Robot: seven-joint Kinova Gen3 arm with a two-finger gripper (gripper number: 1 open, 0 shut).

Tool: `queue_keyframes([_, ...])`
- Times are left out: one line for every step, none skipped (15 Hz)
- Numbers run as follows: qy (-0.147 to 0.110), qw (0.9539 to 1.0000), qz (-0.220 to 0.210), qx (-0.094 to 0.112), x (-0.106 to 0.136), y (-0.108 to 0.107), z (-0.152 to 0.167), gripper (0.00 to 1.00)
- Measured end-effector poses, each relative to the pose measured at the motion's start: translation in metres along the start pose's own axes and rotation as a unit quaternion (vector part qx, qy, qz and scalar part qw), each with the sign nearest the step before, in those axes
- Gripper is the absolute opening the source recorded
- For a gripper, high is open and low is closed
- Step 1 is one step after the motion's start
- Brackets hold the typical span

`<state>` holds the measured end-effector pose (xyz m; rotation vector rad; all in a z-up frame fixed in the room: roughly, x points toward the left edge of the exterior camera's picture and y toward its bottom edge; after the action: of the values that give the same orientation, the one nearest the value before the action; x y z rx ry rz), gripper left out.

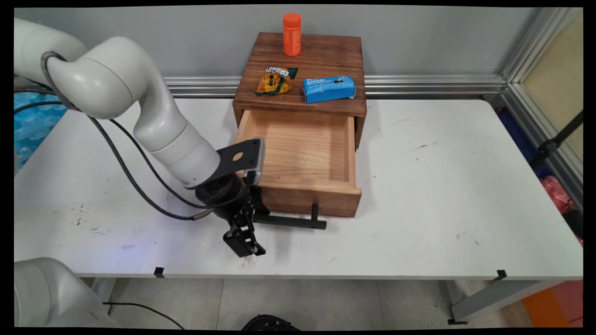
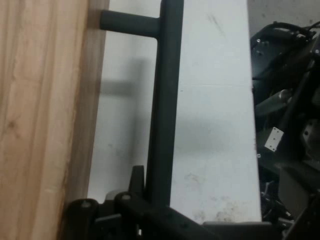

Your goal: Open the drawer

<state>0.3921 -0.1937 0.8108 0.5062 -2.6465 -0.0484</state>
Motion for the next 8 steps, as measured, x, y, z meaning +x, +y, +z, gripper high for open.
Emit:
queue_keyframes([0.0,1.0,0.0,-0.002,0.0,0.002,0.0,1.0])
queue_keyframes([0.0,1.0,0.0,-0.003,0.0,0.004,0.0,1.0])
queue_keyframes([0.0,1.0,0.0,-0.005,0.0,0.005,0.0,1.0])
queue_keyframes([0.0,1.0,0.0,-0.007,0.0,0.007,0.001,1.0])
queue_keyframes([0.0,1.0,0.0,-0.008,0.0,0.009,0.001,1.0])
queue_keyframes([0.0,1.0,0.0,-0.01,0.0,0.01,0.001,1.0])
queue_keyframes([0.0,0.9999,-0.001,-0.011,0.0,0.012,0.001,1.0])
queue_keyframes([0.0,0.9999,-0.001,-0.012,0.0,0.013,0.001,1.0])
